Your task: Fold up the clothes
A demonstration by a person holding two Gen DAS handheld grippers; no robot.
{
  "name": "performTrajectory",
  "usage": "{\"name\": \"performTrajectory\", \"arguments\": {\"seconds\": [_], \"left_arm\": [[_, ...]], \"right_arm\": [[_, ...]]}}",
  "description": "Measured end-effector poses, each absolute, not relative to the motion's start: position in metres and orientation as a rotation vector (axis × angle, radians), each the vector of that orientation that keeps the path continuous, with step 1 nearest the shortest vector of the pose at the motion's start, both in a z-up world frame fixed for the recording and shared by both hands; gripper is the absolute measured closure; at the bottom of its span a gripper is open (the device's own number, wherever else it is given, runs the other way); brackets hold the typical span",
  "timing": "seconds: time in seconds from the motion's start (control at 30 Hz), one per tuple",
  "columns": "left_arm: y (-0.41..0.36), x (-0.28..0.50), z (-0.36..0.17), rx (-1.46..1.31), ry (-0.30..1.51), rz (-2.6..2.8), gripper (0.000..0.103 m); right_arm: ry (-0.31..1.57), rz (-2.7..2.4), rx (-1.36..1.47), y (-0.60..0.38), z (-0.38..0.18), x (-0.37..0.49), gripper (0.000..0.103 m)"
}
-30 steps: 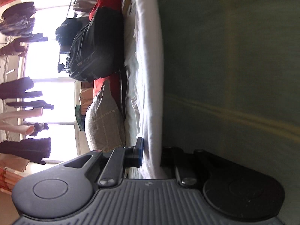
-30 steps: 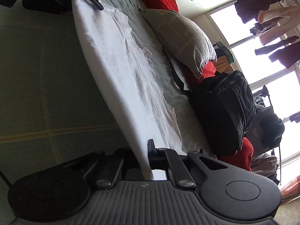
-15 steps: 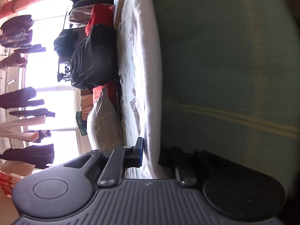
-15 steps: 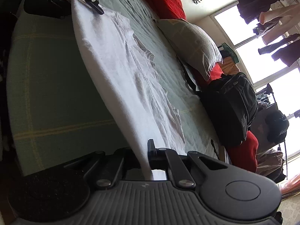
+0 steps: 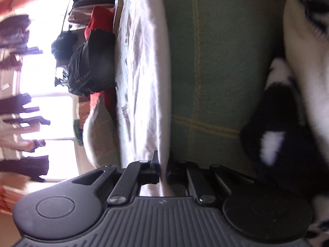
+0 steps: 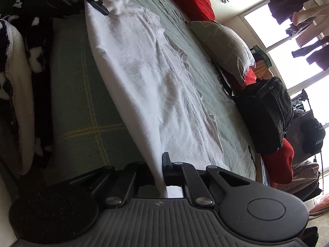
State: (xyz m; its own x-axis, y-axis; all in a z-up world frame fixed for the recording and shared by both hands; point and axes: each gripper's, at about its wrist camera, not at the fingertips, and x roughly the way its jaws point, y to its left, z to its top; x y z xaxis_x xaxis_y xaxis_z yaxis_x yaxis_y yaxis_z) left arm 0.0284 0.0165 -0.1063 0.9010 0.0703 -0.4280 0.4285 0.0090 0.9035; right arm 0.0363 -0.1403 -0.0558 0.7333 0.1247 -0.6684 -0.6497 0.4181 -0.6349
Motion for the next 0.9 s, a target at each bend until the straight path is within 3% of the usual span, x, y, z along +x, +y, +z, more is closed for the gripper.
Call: {"name": "performTrajectory", "arguments": {"seconds": [0.07,0.2,0.33,0.57,0.6,0.73,0.8,0.9], "left_arm": [[0.02,0.022,-0.095,1.482,0.443,-0.322,0.09],[0.037,0.009,-0.062,1.312,0.525,-0.386,0.089],[0.051,0.028,-0.027,1.123,0.546,-0.324,0.089],[0.065,0.069,-0.014,0.648,0.635,-0.29,0.066],[0.071,0.067,-0.02,0.565,0.668,-0.3,0.056],[0.09,0.044,-0.048,0.352,0.728,-0.271,0.047],[0.102,0.038,-0.048,0.28,0.76,-0.243,0.035],[0.104,0.043,-0.031,0.225,0.786,-0.211,0.029]], "right_arm": [[0.616,0.558,-1.003,-0.148,-0.054,0.035,0.085],[0.668,0.615,-0.812,-0.187,-0.03,0.027,0.073],[0.666,0.589,-0.504,-0.241,-0.001,0.029,0.05],[0.679,0.601,-0.047,-0.272,-0.008,0.07,0.044],[0.711,0.599,-0.034,-0.271,-0.018,0.071,0.043],[0.833,0.575,-0.021,-0.27,-0.06,0.068,0.042],[0.809,0.575,0.022,-0.28,-0.06,0.057,0.042],[0.75,0.575,0.126,-0.3,-0.044,0.054,0.036]]}}
